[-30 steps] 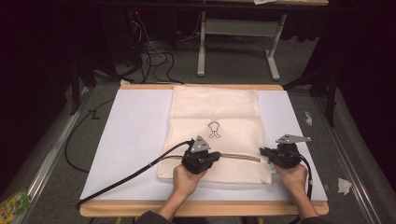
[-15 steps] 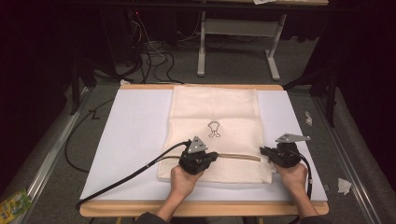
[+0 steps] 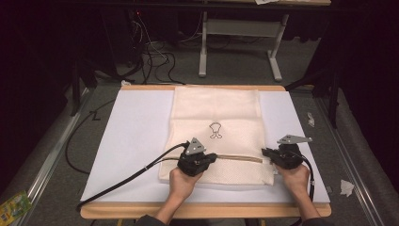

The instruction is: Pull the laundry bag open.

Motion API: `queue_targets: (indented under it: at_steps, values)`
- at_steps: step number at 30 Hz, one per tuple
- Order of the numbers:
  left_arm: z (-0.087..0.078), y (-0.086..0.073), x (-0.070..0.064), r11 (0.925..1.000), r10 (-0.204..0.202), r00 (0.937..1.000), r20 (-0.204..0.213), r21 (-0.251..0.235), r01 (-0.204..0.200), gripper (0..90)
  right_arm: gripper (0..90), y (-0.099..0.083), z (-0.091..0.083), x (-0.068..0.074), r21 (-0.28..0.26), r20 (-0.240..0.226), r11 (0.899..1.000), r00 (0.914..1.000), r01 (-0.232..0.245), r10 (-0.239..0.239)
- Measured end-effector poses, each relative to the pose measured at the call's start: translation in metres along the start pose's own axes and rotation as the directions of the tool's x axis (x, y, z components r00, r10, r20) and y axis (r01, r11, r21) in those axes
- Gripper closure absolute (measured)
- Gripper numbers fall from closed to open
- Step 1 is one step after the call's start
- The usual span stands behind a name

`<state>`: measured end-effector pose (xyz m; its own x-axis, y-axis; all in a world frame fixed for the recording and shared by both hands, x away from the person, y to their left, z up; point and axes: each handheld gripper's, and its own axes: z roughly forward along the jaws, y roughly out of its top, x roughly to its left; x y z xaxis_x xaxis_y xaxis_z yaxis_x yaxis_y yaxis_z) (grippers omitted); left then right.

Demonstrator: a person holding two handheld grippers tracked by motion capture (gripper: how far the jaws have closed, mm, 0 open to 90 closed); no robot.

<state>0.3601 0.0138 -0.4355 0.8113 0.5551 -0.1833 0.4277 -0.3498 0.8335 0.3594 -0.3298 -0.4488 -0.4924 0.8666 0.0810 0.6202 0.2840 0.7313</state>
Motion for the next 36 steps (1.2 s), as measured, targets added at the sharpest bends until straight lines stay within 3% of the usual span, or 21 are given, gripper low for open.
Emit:
queue_targets:
  at_steps: [36]
  values:
    - [-0.026,-0.01,0.017,0.9986,-0.041,0.9987,-0.029,-0.033,0.04,87.4,88.1,0.0,0.001,0.001,0.0,0.006,1.0,1.0,0.002,-0.002]
